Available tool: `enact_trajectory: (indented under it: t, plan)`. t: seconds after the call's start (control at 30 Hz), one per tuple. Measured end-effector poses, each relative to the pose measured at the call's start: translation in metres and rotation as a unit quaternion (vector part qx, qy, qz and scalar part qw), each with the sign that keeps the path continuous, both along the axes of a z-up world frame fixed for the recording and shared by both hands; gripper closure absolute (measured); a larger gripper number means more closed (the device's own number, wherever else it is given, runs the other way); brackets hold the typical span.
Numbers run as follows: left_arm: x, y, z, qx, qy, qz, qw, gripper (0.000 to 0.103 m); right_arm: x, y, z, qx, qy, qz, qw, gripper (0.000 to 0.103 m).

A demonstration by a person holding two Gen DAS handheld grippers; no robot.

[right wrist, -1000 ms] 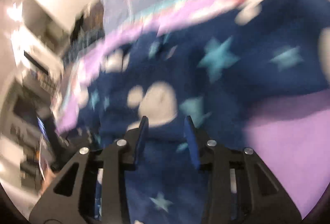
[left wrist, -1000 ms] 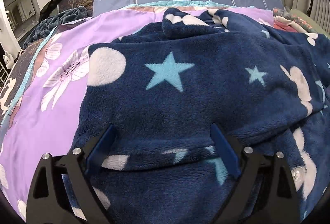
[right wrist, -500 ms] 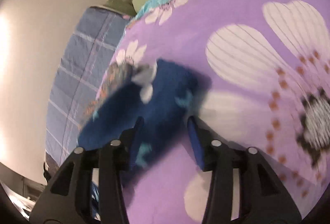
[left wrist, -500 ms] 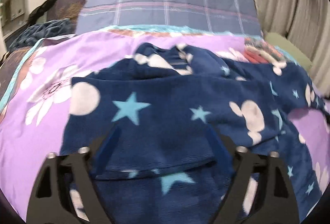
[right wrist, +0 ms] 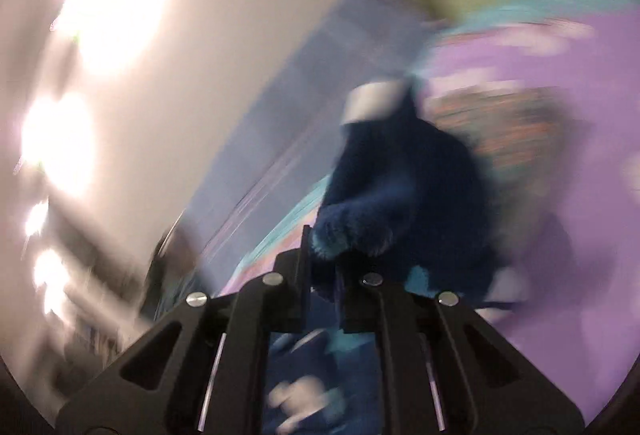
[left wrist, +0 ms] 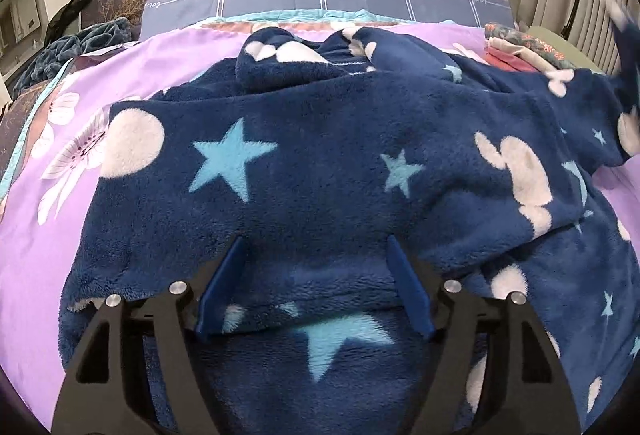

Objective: Fold small clothes

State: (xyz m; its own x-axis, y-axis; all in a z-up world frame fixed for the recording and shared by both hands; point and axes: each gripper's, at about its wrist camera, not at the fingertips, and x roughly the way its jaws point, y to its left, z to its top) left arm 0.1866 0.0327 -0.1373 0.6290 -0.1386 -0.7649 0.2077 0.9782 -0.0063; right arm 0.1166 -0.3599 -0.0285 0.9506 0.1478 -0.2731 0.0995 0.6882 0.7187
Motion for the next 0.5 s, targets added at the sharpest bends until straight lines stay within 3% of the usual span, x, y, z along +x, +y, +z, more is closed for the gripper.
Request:
enact_trajectory:
  t: [0.07, 0.17, 0.23, 0.33, 0.4, 0.5]
  plan:
    - [0.004, 0.003, 0.000, -0.005, 0.000, 0.000, 1.0000, 0.029, 0.023, 0.062, 0.004, -0.011, -0.004, 0.103, 0.995, 0.094]
    - [0.003, 0.007, 0.000, -0.019, 0.001, -0.001, 0.9998, 0.028, 0.051, 0.135, -0.019, -0.019, 0.029, 0.208, 0.977, 0.094]
    - [0.003, 0.013, 0.002, -0.040, 0.001, -0.002, 0.9992, 0.028, 0.061, 0.173, -0.044, -0.067, 0.075, 0.231, 0.968, 0.094]
    - [0.002, 0.024, 0.005, -0.084, 0.002, -0.006, 0.9964, 0.028, 0.069, 0.190, -0.093, -0.078, 0.162, 0.257, 0.950, 0.091]
    - [0.002, 0.030, 0.009, -0.115, 0.005, -0.004, 0.9934, 0.028, 0.066, 0.191, -0.113, -0.082, 0.192, 0.265, 0.941, 0.088]
    - [0.002, 0.033, 0.022, -0.201, 0.022, -0.022, 0.9791, 0.028, 0.067, 0.184, -0.122, -0.090, 0.186, 0.271, 0.940, 0.086]
